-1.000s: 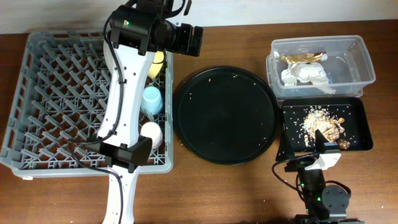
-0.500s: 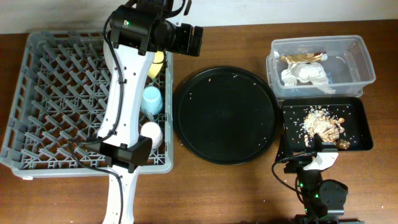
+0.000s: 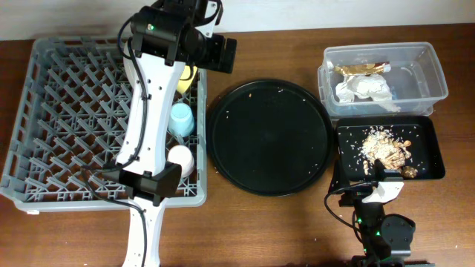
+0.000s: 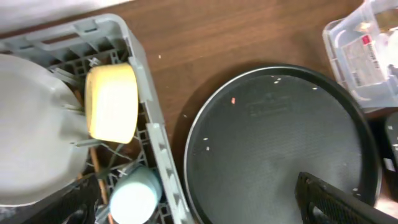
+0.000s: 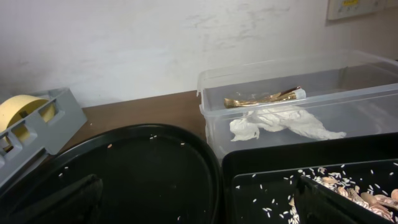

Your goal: Sort waste into correct bins and load items into the dishwasher rack

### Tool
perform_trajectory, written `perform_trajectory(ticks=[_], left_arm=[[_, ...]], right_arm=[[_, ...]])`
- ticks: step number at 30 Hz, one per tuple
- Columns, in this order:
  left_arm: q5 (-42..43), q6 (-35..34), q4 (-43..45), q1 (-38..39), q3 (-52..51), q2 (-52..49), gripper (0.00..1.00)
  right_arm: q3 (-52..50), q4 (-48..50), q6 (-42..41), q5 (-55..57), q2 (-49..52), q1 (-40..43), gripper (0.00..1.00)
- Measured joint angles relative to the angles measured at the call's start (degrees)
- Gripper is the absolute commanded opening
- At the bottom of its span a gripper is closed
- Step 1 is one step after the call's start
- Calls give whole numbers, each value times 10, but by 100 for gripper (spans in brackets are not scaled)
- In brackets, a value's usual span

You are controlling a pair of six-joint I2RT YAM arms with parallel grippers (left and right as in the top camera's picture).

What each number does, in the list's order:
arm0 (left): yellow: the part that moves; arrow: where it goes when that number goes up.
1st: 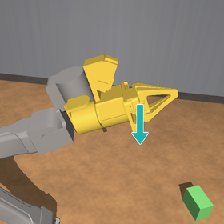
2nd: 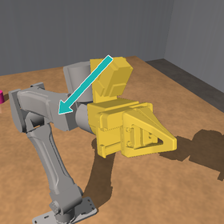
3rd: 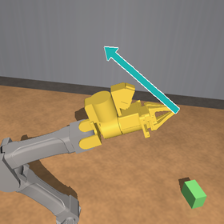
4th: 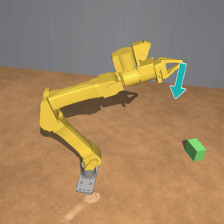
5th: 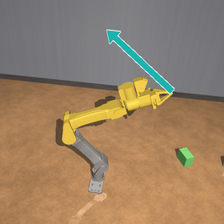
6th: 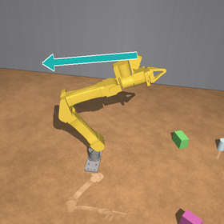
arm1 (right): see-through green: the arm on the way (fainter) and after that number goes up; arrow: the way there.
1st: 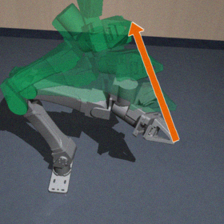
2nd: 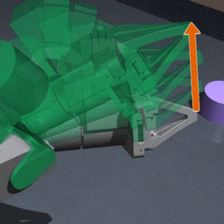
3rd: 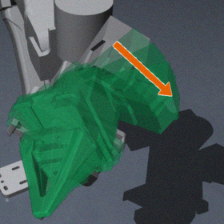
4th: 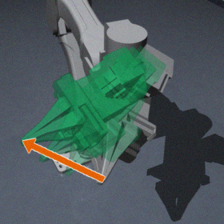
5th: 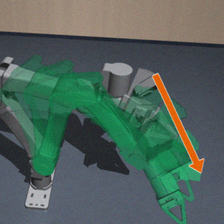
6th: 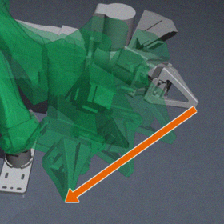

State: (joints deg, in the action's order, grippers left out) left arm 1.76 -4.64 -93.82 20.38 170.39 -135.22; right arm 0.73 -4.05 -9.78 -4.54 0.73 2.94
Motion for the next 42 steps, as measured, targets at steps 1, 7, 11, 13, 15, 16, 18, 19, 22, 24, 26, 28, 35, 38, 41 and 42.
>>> perform_trajectory(ticks=[1,7,11,13,15,16,18,19,22,24,26,28,35,38,41,42], left_arm=[[-9,6,10,0,-6,2,99],[-18,51,235,-18,-281,162,99],[-20,60,404,-68,-565,361,99],[-20,62,443,-93,-648,420,99],[-9,65,510,-129,-765,489,99],[-3,67,542,-143,-815,515,99],[9,73,599,-171,-919,572,99],[14,76,628,-179,-961,596,99],[24,82,716,-194,-1084,675,99],[30,84,809,-204,-1181,734,99],[39,86,899,-223,-1305,809,99],[42,86,932,-235,-1384,864,99],[35,97,971,-247,-1568,1075,99],[28,106,970,-247,-1627,1179,99],[25,111,971,-247,-1665,1245,99],[25,111,971,-247,-1677,1264,99]], right_arm=[[0,0,0,0,0,0,99],[0,0,0,2,0,0,98],[0,0,0,2,0,0,98],[0,0,0,2,0,0,99],[0,0,0,2,0,0,98],[0,0,0,2,0,0,98],[0,0,0,2,0,0,98],[0,0,0,2,0,0,98],[0,0,0,2,0,0,99],[0,0,0,2,0,0,99],[0,0,0,2,0,0,98],[0,0,0,2,0,0,98],[0,0,0,2,0,0,98],[0,0,0,2,0,0,99],[0,0,0,2,0,0,99],[0,0,0,2,-1,0,98]])
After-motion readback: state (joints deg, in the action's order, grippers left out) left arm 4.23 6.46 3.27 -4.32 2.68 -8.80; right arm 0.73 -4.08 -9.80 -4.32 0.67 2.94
